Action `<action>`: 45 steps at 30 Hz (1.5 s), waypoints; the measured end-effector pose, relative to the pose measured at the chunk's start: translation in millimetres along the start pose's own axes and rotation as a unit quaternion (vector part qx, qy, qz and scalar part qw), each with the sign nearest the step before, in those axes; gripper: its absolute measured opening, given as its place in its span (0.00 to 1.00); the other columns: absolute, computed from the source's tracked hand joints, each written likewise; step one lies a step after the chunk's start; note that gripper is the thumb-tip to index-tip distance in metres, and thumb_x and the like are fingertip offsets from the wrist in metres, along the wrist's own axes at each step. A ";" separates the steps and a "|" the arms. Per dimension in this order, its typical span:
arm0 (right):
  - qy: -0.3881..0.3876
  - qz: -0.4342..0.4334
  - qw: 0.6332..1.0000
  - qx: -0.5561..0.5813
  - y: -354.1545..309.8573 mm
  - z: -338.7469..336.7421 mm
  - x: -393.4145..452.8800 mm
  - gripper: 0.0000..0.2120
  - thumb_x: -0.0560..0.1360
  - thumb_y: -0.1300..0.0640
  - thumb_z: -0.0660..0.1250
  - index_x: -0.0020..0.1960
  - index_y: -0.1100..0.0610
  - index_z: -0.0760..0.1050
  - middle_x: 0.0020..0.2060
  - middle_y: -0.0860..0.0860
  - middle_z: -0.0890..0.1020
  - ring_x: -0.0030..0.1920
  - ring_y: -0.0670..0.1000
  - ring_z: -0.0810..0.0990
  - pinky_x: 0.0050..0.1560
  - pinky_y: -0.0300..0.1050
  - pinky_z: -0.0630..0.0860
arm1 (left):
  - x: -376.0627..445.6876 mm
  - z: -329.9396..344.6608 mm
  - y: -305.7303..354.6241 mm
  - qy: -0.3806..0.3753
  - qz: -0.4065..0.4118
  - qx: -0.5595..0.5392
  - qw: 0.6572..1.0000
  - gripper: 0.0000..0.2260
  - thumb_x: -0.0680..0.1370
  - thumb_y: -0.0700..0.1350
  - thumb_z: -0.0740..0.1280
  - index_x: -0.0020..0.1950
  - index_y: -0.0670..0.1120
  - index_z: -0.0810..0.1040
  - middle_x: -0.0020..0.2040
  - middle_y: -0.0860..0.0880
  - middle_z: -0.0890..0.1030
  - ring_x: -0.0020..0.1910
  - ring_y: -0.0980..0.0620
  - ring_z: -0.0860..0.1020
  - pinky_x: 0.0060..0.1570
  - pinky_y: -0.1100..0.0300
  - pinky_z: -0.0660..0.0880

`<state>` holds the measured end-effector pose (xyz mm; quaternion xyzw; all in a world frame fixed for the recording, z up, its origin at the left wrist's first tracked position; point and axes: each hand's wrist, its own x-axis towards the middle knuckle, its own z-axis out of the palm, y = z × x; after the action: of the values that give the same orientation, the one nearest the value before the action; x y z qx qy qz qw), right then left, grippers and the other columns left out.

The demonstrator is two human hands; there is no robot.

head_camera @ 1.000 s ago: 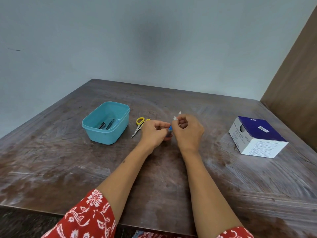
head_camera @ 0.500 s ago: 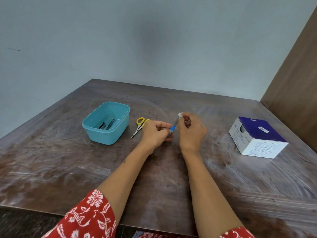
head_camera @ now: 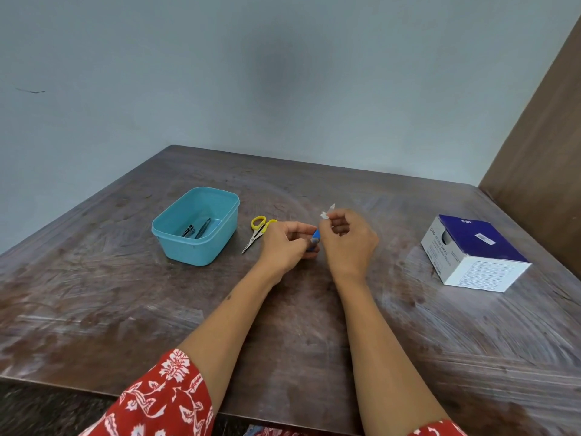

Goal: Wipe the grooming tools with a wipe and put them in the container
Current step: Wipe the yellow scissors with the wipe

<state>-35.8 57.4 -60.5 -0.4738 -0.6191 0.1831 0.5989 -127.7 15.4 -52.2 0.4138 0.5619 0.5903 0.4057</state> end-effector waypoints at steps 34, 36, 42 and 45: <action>-0.008 -0.069 0.997 -0.027 -5.3 -2.9 -0.6 0.06 0.72 0.66 0.69 0.47 0.63 0.83 0.40 0.55 0.81 0.37 0.45 0.76 0.41 0.19 0.66 | -1.9 -2.5 7.4 -0.023 -0.026 -0.021 0.999 0.10 0.77 0.30 0.61 0.56 0.31 0.76 0.38 0.42 0.80 0.28 0.56 0.81 0.33 0.65 0.80; 0.006 -0.060 0.998 -0.020 -3.9 -2.8 0.2 0.05 0.72 0.66 0.69 0.47 0.63 0.82 0.41 0.55 0.81 0.37 0.46 0.76 0.41 0.20 0.67 | -2.5 -2.3 8.1 -0.028 -0.031 -0.008 0.999 0.10 0.76 0.30 0.61 0.56 0.31 0.76 0.38 0.41 0.79 0.27 0.56 0.80 0.32 0.66 0.79; -0.040 -0.064 0.997 -0.031 -1.8 -2.6 -1.1 0.06 0.66 0.66 0.72 0.41 0.59 0.82 0.37 0.54 0.81 0.31 0.42 0.75 0.36 0.22 0.69 | -3.8 -2.0 10.6 -0.007 -0.019 0.000 1.000 0.09 0.76 0.29 0.61 0.54 0.30 0.76 0.36 0.44 0.79 0.24 0.58 0.79 0.30 0.67 0.78; 0.001 -0.047 0.998 -0.035 0.6 -1.9 0.2 0.05 0.71 0.65 0.70 0.45 0.60 0.83 0.39 0.55 0.82 0.34 0.45 0.76 0.38 0.26 0.69 | -3.7 -1.8 10.3 -0.014 -0.030 0.001 0.999 0.09 0.76 0.29 0.61 0.55 0.30 0.76 0.36 0.42 0.79 0.24 0.57 0.79 0.30 0.67 0.79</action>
<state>-33.8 57.3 -60.5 -0.4648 -0.6466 0.1325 0.5902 -128.3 10.9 -42.1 0.4054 0.5689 0.5717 0.4302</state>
